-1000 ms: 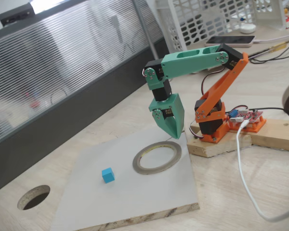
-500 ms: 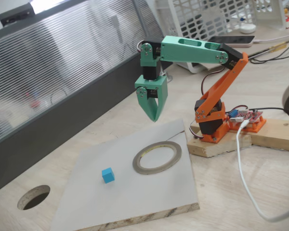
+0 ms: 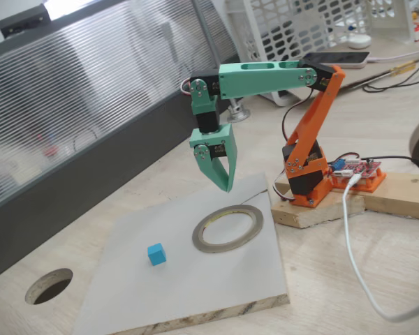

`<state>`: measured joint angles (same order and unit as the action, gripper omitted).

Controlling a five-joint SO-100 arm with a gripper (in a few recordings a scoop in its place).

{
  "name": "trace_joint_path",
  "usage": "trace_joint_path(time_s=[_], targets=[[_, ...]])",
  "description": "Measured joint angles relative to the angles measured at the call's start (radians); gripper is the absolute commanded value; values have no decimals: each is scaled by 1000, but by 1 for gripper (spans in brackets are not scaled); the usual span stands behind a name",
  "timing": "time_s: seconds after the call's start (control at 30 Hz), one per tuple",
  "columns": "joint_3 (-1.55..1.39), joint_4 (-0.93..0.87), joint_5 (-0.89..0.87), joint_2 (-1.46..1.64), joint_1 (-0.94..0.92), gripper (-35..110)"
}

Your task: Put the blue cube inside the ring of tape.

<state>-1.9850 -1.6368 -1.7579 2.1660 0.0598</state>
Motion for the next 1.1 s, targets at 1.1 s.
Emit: trace_joint_path(time_s=[1.1], targets=[[713,0,0,-749,120,1]])
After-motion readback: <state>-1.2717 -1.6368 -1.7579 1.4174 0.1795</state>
